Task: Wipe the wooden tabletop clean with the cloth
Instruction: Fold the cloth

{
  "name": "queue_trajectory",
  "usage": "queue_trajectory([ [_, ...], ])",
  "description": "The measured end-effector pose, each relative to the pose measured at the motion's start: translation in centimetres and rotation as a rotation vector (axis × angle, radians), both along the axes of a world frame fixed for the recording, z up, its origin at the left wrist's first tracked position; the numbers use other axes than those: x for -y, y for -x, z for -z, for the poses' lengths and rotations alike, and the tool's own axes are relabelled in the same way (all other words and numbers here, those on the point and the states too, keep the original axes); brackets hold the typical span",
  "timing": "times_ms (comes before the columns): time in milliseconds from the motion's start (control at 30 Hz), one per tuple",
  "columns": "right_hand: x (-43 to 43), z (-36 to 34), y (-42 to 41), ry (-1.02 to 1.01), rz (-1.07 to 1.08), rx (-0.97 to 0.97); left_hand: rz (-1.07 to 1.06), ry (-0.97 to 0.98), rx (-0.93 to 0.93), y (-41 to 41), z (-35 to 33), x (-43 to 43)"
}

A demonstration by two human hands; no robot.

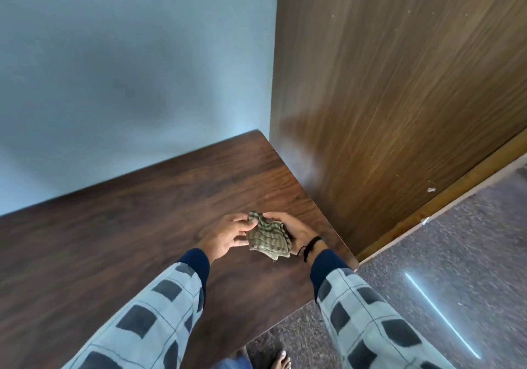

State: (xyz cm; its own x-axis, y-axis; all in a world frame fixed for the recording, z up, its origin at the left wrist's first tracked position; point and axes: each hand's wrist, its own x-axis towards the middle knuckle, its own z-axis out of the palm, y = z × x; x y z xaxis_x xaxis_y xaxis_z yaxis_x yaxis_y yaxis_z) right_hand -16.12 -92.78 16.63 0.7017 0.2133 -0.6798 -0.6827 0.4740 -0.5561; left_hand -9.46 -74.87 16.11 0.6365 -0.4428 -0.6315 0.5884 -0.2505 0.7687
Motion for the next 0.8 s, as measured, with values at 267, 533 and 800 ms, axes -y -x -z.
queue_trajectory([
  [267, -2.8, 0.5, 1.0, 0.022, 0.002, -0.018, -0.249, -0.09, -0.011, 0.2, 0.4, -3.6],
  [533, -8.1, -1.5, -2.3, 0.567, -0.079, 0.176, -0.246, -0.129, 0.149, -0.2, -2.0, -10.3],
  [800, -15.9, -9.1, -9.4, 0.764, -0.08, 0.626, -0.404, -0.071, 0.472, -4.2, -10.2, -18.8],
])
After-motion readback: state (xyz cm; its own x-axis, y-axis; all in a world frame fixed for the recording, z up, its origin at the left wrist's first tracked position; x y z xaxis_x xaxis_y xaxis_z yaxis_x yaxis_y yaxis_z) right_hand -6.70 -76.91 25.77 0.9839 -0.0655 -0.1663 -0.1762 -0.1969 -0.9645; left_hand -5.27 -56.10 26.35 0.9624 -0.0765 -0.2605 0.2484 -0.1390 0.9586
